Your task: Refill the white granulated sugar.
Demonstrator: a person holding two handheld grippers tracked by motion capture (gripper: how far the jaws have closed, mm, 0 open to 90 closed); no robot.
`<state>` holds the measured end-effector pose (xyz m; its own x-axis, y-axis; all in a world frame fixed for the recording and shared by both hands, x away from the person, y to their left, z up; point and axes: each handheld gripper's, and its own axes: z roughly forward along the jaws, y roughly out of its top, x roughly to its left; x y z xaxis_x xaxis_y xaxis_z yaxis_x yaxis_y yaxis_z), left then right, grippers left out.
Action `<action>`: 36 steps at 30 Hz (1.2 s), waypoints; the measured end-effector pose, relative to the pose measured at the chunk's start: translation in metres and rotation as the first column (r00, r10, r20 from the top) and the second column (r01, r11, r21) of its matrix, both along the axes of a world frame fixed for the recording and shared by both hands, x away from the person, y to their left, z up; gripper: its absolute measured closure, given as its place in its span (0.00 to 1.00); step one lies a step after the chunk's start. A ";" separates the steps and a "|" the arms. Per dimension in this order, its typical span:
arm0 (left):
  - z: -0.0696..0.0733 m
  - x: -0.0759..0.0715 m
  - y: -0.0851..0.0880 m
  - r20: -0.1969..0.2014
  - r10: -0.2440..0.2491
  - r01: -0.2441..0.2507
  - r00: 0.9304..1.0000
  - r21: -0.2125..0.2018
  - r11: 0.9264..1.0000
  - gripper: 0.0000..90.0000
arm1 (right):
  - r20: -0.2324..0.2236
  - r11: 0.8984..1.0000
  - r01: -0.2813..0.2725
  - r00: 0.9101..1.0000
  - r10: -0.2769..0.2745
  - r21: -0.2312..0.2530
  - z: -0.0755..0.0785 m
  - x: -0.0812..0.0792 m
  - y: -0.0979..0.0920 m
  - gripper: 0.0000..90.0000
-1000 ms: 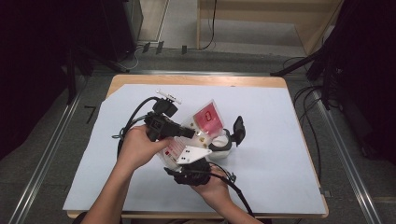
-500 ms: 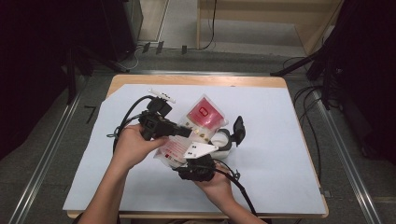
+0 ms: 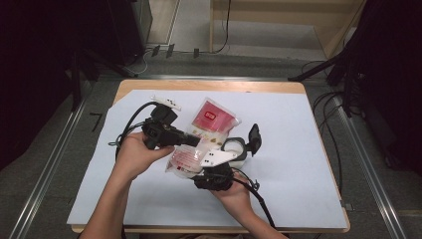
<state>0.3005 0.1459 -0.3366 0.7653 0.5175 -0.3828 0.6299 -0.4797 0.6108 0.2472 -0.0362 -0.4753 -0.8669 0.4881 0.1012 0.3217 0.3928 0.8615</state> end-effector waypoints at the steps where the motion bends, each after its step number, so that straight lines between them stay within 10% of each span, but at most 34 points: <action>1: 0.000 0.000 0.001 0.002 0.002 -0.002 1.000 0.000 1.000 0.98 | 0.001 1.000 0.001 1.000 -0.001 0.000 0.000 0.001 -0.001 0.61; 17: 0.005 -0.005 0.011 0.019 -0.029 0.029 0.999 -0.010 1.000 1.00 | -0.057 0.998 0.066 0.996 -0.065 0.024 0.001 0.013 -0.018 0.62; 36: 0.001 -0.001 0.011 0.041 -0.035 0.036 0.999 -0.021 0.999 1.00 | -0.051 0.997 0.026 0.998 -0.030 -0.074 -0.002 0.010 -0.010 0.61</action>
<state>0.2994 0.1573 -0.3360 0.7982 0.4819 -0.3615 0.5871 -0.4878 0.6460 0.2568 -0.0460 -0.4774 -0.8472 0.5200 0.1091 0.3776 0.4446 0.8122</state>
